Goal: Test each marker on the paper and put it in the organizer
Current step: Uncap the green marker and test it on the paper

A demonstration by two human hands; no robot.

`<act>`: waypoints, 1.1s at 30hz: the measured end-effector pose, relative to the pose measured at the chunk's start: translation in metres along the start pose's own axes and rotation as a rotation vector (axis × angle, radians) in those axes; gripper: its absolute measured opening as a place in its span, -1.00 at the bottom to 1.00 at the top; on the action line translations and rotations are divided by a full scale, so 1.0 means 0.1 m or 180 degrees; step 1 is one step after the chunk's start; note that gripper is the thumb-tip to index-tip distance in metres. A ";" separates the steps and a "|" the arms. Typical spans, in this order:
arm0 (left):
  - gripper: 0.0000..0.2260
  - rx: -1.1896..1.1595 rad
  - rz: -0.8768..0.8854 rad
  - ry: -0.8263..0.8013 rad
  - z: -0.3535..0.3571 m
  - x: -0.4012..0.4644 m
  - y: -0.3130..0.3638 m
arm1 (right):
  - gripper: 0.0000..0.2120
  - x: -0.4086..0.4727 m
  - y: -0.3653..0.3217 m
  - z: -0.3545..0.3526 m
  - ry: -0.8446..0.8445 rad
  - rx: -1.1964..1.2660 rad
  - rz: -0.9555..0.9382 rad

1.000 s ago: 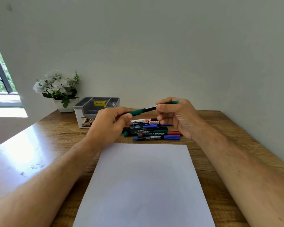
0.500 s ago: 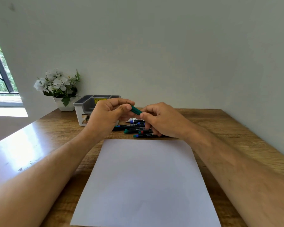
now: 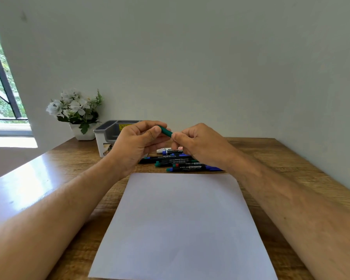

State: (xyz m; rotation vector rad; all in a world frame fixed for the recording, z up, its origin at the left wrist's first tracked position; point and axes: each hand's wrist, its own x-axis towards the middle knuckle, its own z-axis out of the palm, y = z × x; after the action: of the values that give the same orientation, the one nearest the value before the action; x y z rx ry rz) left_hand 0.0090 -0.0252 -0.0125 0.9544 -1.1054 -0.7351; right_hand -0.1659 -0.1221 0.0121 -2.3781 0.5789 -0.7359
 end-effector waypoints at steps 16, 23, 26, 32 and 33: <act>-0.76 0.0007 0.0098 0.0558 -0.04 0.02 0.15 | -0.52 -0.06 -0.09 -0.20 -0.0685 -0.0585 0.0620; -0.85 0.1012 0.0056 0.0652 -0.05 0.02 0.21 | -0.55 -0.07 -0.19 -0.06 -0.1584 -0.0814 0.0925; -0.73 0.2306 -0.0054 0.0670 -0.08 0.01 0.25 | -0.56 -0.10 -0.20 0.00 -0.1754 -0.1053 0.0955; -0.95 0.3698 -0.1291 -0.0998 -0.18 -0.07 0.33 | -0.61 -0.14 -0.20 0.04 -0.1550 -0.1545 0.0615; -0.92 0.3838 -0.1455 -0.1210 -0.17 -0.08 0.31 | -0.62 -0.13 -0.21 0.03 -0.1531 -0.1597 0.0546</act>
State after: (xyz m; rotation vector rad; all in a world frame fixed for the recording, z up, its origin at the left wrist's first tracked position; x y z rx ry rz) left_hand 0.0235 -0.0006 0.0101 2.1998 -1.7305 -0.5803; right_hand -0.1689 -0.0980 0.0185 -2.7723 0.8084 0.0846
